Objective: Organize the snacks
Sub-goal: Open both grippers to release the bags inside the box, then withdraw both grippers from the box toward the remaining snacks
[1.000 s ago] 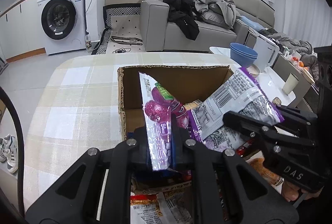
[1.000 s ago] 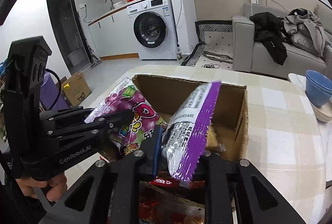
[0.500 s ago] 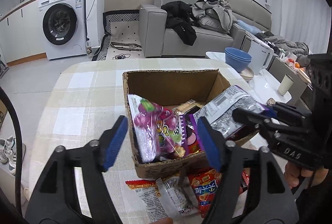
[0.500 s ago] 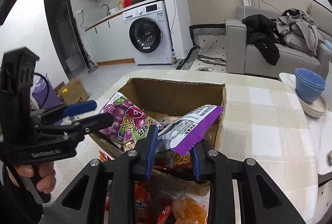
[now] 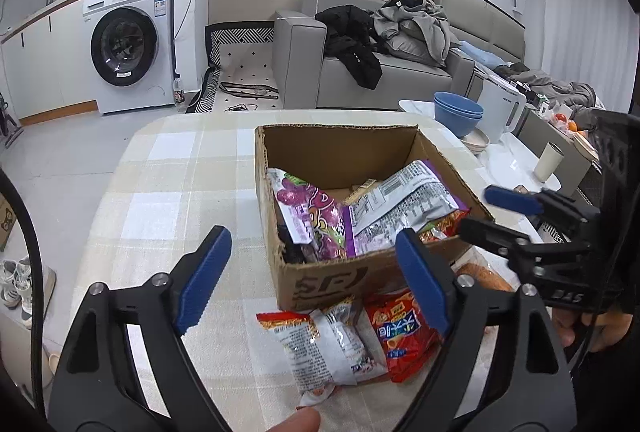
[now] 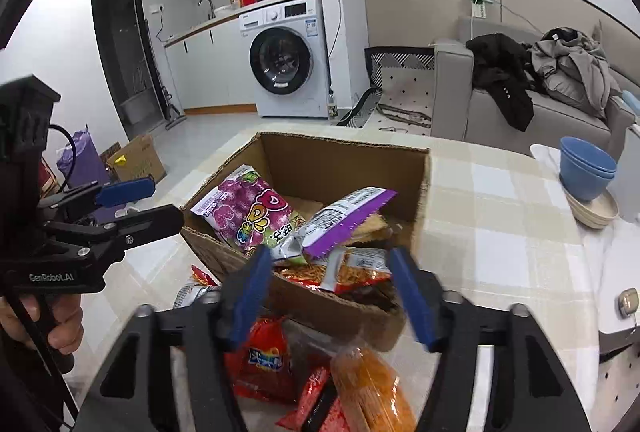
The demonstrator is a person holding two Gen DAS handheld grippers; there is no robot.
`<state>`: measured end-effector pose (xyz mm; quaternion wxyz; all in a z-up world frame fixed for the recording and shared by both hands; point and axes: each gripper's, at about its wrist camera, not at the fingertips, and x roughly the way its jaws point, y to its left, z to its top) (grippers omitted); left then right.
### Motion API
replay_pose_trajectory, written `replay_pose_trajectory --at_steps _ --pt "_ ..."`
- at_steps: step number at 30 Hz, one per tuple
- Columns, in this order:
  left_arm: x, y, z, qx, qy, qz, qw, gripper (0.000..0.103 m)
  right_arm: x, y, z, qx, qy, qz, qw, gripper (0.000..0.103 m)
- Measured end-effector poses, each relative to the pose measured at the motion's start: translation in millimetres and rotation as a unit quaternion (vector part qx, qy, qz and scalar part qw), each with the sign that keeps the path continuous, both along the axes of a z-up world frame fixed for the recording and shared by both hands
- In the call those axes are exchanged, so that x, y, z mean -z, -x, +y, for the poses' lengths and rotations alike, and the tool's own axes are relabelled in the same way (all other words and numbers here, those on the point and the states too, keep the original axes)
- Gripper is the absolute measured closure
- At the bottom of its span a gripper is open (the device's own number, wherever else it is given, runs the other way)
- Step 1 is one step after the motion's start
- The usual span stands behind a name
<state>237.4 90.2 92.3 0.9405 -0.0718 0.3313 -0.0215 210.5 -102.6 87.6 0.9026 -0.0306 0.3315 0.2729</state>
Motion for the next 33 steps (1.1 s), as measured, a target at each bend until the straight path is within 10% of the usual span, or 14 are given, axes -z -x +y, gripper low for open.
replay_pose_trajectory --at_steps 5,33 --pt "5 18 2 -0.008 0.003 -0.003 1.0 0.001 -2 18 -20 0.021 -0.012 -0.01 1.0 0.005" --pt "70 30 6 -0.013 0.016 0.061 0.998 0.001 55 57 -68 0.073 -0.023 0.035 0.996 0.003"
